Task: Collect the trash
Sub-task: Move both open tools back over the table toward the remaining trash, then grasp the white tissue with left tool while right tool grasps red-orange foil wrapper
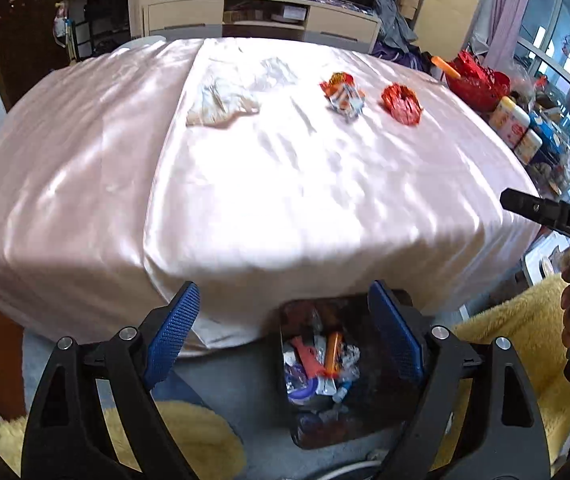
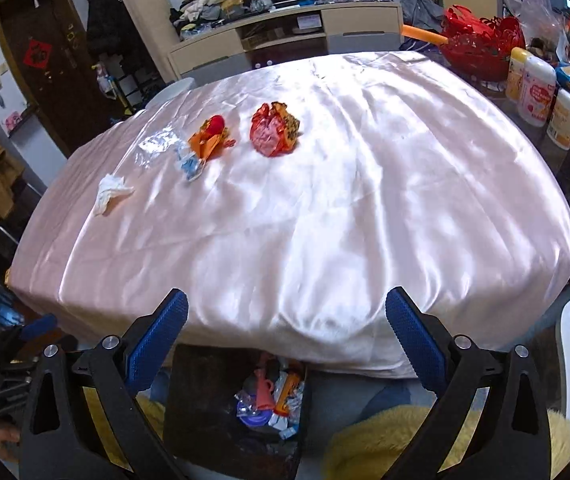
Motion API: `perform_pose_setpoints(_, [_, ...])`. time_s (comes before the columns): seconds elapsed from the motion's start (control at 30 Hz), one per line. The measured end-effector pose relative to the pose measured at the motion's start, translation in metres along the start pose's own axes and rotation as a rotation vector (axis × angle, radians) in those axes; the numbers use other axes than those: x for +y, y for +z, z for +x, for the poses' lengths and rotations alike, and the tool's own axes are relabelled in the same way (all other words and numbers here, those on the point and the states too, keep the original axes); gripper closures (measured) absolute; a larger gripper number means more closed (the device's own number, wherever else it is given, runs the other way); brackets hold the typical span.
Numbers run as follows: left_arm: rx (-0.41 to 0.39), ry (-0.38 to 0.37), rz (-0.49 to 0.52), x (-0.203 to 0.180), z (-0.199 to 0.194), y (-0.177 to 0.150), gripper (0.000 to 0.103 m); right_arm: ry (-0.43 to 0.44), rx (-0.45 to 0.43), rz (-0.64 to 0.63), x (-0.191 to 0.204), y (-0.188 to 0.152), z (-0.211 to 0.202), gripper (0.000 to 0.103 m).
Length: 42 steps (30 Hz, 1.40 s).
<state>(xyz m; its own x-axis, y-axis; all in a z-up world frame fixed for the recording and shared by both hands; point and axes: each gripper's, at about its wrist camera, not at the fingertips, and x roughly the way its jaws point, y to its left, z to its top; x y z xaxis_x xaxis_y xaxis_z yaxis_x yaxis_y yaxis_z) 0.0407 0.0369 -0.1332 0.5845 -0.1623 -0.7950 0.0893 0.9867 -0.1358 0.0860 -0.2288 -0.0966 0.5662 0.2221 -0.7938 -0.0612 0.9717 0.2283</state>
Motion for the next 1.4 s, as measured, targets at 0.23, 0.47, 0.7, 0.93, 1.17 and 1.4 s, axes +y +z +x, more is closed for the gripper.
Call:
perform_pose_setpoints(0.23, [-0.076, 0.053, -0.018, 0.022, 0.005, 0.065, 0.02, -0.052, -0.034, -0.064, 0.009, 0.048, 0.024, 0.004])
perform_pose_setpoints(0.47, [-0.064, 0.067, -0.038, 0.038, 0.034, 0.114, 0.02, -0.049, -0.034, -0.055, 0.013, 0.095, 0.059, 0.004])
perform_pose_setpoints(0.7, [-0.025, 0.072, -0.055, 0.052, 0.075, 0.14, 0.021, -0.084, -0.002, -0.053, 0.017, 0.124, 0.105, 0.028])
perform_pose_setpoints(0.93, [0.003, 0.075, -0.047, 0.056, 0.104, 0.148, 0.039, -0.048, 0.025, -0.049, 0.016, 0.132, 0.136, 0.035])
perform_pose_setpoints(1.17, [0.023, 0.077, -0.009, 0.048, 0.115, 0.146, 0.071, -0.053, -0.005, -0.085, 0.018, 0.133, 0.141, 0.063])
perform_pose_setpoints(1.4, [-0.012, 0.026, -0.021, 0.048, 0.09, 0.139, 0.083, -0.012, -0.013, -0.03, 0.002, 0.124, 0.114, 0.064])
